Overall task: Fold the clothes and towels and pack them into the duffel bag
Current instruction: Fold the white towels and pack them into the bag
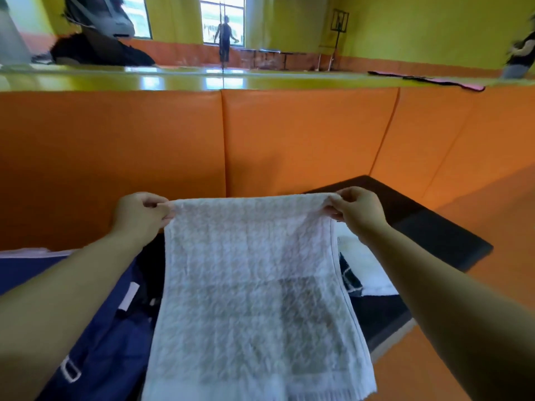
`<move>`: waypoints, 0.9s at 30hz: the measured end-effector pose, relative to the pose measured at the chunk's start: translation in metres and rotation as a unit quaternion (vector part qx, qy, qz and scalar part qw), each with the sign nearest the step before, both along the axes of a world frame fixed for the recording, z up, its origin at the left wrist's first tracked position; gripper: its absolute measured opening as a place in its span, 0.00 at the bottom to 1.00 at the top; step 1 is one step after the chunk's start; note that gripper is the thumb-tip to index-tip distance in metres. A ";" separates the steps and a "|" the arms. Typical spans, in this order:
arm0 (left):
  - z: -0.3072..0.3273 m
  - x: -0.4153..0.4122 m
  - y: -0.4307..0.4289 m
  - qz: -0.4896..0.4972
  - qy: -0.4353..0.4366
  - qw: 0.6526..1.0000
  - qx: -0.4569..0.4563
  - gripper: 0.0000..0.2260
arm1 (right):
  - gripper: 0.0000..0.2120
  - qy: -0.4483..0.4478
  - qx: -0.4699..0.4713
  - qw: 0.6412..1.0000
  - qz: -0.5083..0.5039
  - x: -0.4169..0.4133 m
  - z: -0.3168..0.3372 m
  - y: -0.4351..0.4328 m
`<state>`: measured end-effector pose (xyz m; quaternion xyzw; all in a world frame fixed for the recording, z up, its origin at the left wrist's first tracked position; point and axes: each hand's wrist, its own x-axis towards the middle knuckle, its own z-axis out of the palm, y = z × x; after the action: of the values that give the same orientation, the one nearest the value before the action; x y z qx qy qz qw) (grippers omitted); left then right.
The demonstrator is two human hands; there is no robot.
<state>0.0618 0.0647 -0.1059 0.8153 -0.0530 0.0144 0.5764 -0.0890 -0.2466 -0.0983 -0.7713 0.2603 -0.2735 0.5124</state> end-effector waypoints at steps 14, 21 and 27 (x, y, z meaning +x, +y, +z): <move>0.007 -0.086 0.027 -0.001 -0.025 1.000 -0.006 0.07 | 0.01 -0.048 0.055 0.996 0.041 -0.081 -0.015 0.014; -0.006 -0.129 0.069 -0.140 -0.123 0.947 0.261 0.07 | 0.02 0.093 -0.090 0.986 0.102 -0.147 -0.023 0.031; -0.029 -0.146 0.082 -0.234 -0.220 0.841 0.436 0.06 | 0.05 0.228 -0.285 0.916 0.166 -0.174 -0.038 0.037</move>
<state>-0.0838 0.1471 -0.1350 0.9211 -0.3684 0.0334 0.1213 -0.2634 -0.2100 -0.1364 -0.9582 0.1497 -0.0639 0.2352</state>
